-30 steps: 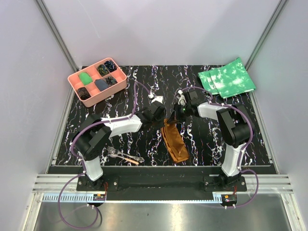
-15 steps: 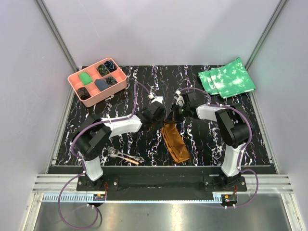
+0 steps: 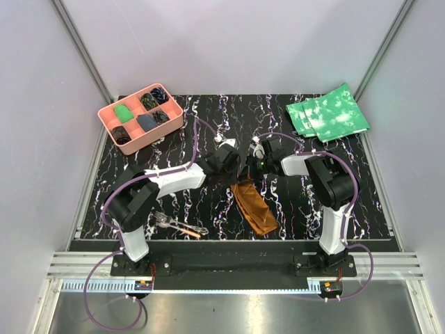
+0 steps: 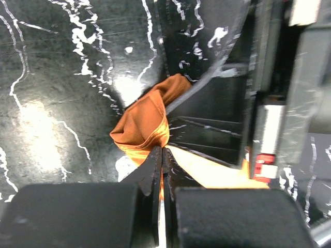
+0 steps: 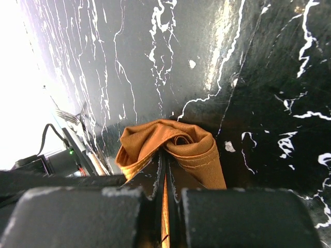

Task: Fold the napkin into a case and place the utensils inside
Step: Grasp the top corner of the smaller rectangle folded napkin from the folded napkin.

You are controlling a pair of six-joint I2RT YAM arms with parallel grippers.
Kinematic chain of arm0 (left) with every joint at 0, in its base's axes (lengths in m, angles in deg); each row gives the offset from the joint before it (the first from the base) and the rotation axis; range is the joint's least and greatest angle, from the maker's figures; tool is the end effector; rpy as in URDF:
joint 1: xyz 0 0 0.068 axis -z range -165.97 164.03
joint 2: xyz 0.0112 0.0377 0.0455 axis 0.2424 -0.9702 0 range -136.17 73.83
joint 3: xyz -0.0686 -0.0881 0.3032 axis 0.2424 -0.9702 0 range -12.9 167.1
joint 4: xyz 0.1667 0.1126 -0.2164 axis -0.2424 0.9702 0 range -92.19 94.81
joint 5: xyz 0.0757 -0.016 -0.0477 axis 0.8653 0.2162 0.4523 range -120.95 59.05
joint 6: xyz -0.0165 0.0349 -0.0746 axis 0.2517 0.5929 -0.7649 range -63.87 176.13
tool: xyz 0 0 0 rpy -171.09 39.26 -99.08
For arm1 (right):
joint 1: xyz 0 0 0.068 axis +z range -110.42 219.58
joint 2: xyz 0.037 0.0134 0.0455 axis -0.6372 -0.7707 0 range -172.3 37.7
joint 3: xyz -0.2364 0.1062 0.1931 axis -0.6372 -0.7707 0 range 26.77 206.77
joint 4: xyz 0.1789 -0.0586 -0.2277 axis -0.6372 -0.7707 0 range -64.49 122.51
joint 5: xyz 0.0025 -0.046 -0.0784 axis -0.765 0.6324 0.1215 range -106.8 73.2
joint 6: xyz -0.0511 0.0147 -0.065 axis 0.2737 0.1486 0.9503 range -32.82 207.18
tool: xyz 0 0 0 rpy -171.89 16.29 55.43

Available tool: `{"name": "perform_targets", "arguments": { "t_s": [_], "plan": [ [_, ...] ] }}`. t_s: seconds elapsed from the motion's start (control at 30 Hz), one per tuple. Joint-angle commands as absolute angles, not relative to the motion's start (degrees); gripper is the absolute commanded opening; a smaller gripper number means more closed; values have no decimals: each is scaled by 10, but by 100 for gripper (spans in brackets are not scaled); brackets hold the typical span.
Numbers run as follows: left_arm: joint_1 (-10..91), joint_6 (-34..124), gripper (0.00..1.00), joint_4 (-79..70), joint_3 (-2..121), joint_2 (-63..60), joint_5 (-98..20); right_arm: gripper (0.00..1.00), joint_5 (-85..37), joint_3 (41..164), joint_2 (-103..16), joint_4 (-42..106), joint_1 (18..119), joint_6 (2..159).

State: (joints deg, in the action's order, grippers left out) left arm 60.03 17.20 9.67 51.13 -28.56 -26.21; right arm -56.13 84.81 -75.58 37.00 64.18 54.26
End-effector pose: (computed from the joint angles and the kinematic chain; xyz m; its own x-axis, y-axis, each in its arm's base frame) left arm 0.3098 -0.3121 0.1813 -0.8427 -0.0290 -0.5377 0.1936 0.9155 -0.3528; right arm 0.3780 0.2244 0.1056 -0.9642 0.0210 -0.2644 -0.1937 0.6254 0.7559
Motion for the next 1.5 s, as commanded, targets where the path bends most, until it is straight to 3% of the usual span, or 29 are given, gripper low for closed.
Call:
{"name": "perform_targets", "arguments": {
  "t_s": [0.0,0.5,0.9,1.17,1.47],
  "plan": [
    [600,156,0,113,563,-284,-295,0,-548,844,-766,361,652,555],
    [583,154,2,102,541,-294,-282,1,-562,836,-691,328,650,554],
    [583,143,9,73,518,-280,-297,1,-599,842,-746,370,659,531],
    [574,143,9,62,524,-328,-303,1,-585,840,-785,376,660,524],
    [557,169,8,31,520,-361,-306,1,-545,818,-660,270,651,556]
  ]
}}
